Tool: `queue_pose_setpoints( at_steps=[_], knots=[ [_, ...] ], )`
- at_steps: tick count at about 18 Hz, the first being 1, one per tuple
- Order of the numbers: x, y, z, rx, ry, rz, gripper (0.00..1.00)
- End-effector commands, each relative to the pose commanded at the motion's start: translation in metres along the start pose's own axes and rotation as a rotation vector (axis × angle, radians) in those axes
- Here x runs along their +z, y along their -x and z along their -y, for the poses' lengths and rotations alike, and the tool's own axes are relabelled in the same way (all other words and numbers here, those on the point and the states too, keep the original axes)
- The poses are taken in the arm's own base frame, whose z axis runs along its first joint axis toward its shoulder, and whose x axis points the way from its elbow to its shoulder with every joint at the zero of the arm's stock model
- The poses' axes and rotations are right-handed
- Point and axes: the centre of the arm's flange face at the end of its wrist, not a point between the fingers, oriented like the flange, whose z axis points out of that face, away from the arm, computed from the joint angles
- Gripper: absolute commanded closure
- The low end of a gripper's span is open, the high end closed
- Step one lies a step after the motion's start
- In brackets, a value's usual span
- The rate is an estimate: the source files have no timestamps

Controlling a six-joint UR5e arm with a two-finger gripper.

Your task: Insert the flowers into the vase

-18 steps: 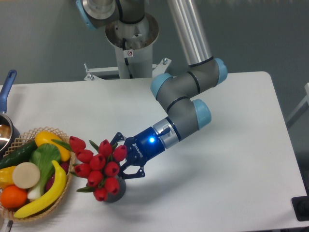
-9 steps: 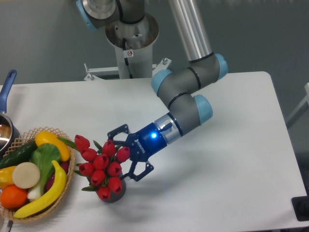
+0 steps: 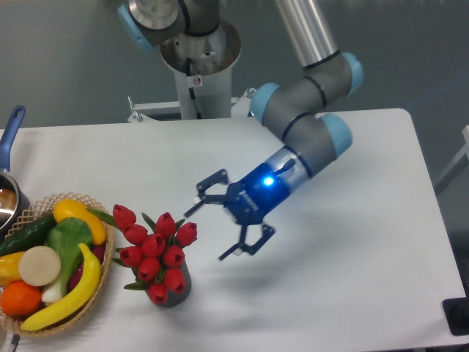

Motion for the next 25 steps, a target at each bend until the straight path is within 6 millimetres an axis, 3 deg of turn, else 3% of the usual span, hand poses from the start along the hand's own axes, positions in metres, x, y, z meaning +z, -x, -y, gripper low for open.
queue_pose_setpoints(
  at_steps=[6, 10, 19, 21, 25],
  knots=[
    [-0.07, -0.003, 0.037, 0.069, 0.058, 0.149, 0.0],
    [-0.104, 0.004, 0.048, 0.119, 0.294, 0.297, 0.0],
    [-0.145, -0.016, 0.066, 0.16, 0.833, 0.575, 0.0],
    [-0.149, -0.027, 0.082, 0.184, 0.906, 0.622, 0.0],
    [-0.15, -0.038, 0.083, 0.183, 0.948, 0.641, 0.0]
  ],
)
